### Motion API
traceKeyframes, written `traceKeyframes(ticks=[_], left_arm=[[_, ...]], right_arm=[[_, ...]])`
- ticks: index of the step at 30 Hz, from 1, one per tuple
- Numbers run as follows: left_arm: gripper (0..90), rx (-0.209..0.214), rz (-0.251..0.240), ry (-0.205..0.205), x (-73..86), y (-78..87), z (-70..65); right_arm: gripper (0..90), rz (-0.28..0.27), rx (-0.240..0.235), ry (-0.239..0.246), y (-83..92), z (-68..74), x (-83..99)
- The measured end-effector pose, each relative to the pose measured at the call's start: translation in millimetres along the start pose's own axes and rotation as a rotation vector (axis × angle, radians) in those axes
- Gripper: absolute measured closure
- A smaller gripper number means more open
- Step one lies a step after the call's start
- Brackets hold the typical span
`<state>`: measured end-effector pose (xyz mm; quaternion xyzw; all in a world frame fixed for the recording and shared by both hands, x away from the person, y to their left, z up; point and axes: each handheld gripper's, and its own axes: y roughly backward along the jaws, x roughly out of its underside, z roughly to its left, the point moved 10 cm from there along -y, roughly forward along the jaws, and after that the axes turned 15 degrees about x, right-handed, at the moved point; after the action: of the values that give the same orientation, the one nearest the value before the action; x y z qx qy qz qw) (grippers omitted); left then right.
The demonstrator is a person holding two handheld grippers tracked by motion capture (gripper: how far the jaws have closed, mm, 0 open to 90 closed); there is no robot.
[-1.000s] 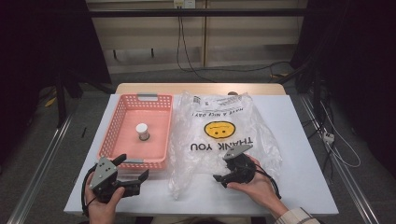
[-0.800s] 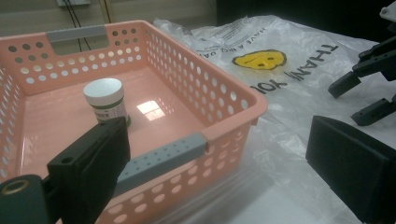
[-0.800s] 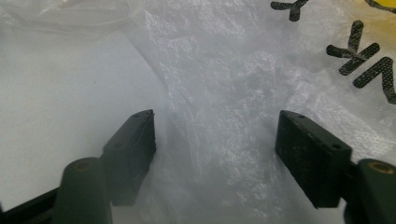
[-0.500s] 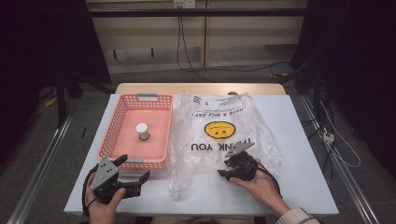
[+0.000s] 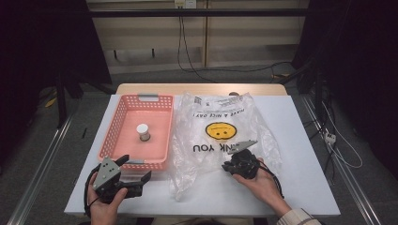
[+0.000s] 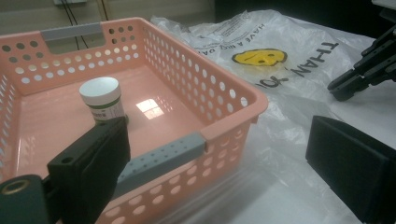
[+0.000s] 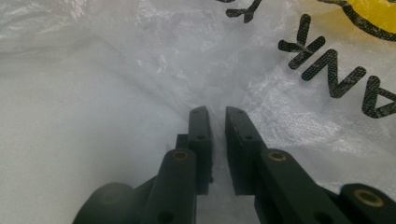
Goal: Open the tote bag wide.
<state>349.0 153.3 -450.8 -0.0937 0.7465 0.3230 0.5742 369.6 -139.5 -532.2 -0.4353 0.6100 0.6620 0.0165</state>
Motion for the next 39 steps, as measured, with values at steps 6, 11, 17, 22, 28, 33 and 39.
traceKeyframes(ticks=[6,11,17,22,28,33,39], left_arm=[[6.2,-0.004,-0.001,0.003,-0.3,0.1,0.6],[6.2,-0.003,0.003,-0.002,0.0,0.0,0.0],[6.2,-0.003,0.0,0.0,0.1,1.1,1.0],[6.2,-0.004,0.003,0.001,0.3,0.0,0.5],[6.2,-0.006,0.003,0.002,0.3,0.0,0.7],[6.2,-0.005,0.0,0.002,0.1,0.1,0.7],[6.2,-0.007,0.002,0.0,0.2,0.6,1.3]], right_arm=[[89.9,-0.002,-0.039,-0.042,-0.7,-0.6,-0.7],[88.7,-0.015,-0.058,-0.059,4.9,0.3,-3.2],[84.7,-0.071,-0.079,-0.106,17.7,-2.1,-14.1],[90.0,-0.085,-0.076,-0.102,23.1,-3.1,-17.5],[90.0,-0.119,-0.069,-0.112,28.9,-5.3,-23.4],[90.0,-0.168,-0.049,-0.106,39.1,-9.2,-35.9],[90.0,-0.188,-0.059,-0.111,42.0,-10.0,-46.3]])
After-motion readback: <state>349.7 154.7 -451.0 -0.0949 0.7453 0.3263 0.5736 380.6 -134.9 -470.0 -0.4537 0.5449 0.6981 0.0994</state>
